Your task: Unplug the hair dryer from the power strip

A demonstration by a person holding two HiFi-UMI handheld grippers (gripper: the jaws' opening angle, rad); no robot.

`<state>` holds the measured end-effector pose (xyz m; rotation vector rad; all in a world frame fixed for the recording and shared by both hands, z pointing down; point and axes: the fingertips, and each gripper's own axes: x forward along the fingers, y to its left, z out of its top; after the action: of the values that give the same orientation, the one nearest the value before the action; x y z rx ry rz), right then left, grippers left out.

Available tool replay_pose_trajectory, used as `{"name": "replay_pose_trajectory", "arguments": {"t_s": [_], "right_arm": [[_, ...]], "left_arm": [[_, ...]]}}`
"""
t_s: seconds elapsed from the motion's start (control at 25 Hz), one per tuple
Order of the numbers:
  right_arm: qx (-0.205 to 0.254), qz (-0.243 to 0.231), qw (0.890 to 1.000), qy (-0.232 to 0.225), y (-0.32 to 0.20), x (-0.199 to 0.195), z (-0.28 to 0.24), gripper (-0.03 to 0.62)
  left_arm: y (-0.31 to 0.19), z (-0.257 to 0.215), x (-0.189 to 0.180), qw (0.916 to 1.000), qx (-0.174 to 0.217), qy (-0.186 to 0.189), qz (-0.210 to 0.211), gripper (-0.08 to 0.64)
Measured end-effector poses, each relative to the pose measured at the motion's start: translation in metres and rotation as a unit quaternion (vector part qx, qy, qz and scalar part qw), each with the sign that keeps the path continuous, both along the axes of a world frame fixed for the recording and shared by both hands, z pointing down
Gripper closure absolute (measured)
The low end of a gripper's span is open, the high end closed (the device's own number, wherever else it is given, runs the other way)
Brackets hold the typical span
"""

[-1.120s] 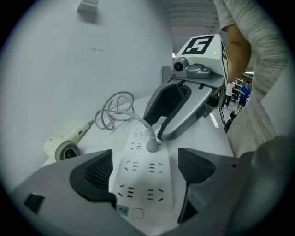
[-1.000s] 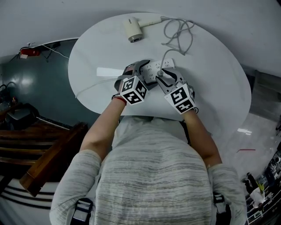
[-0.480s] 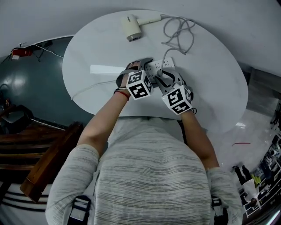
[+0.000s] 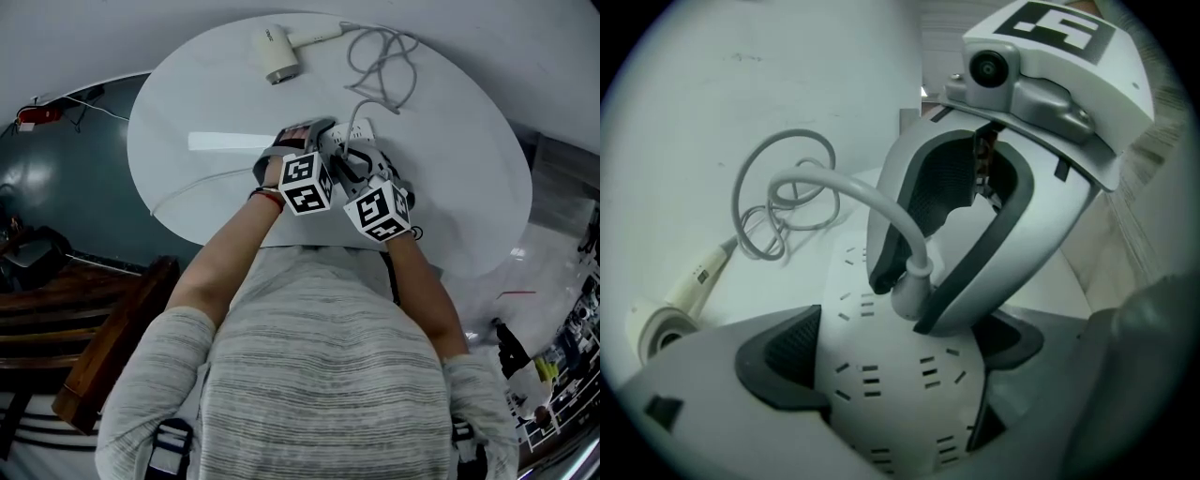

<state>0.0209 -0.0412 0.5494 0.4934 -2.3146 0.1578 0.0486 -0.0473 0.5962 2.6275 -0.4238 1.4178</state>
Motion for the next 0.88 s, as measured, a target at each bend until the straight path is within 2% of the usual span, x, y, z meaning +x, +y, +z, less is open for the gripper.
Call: {"name": "replay_pose_trajectory", "arguments": {"t_s": [0.28, 0.48, 0.88], "right_arm": [[-0.003, 0.003, 1.0, 0.003, -0.0003, -0.0005, -0.0019, 0.495], [0.005, -0.009, 0.999, 0.034, 0.0006, -0.0015, -0.0018, 0.503], [-0.01, 0.014, 0.999, 0.034, -0.0009, -0.0016, -0.0041, 0.518]], "left_arm": [[0.0, 0.0009, -0.0001, 1.0, -0.007, -0.001, -0.001, 0.069], [-0.0001, 0.0021, 0.0003, 0.9999, -0.01, -0.003, -0.001, 0.069], [-0.0001, 0.0038, -0.0005, 0.9998, -0.02, -0.007, -0.003, 0.069]]}}
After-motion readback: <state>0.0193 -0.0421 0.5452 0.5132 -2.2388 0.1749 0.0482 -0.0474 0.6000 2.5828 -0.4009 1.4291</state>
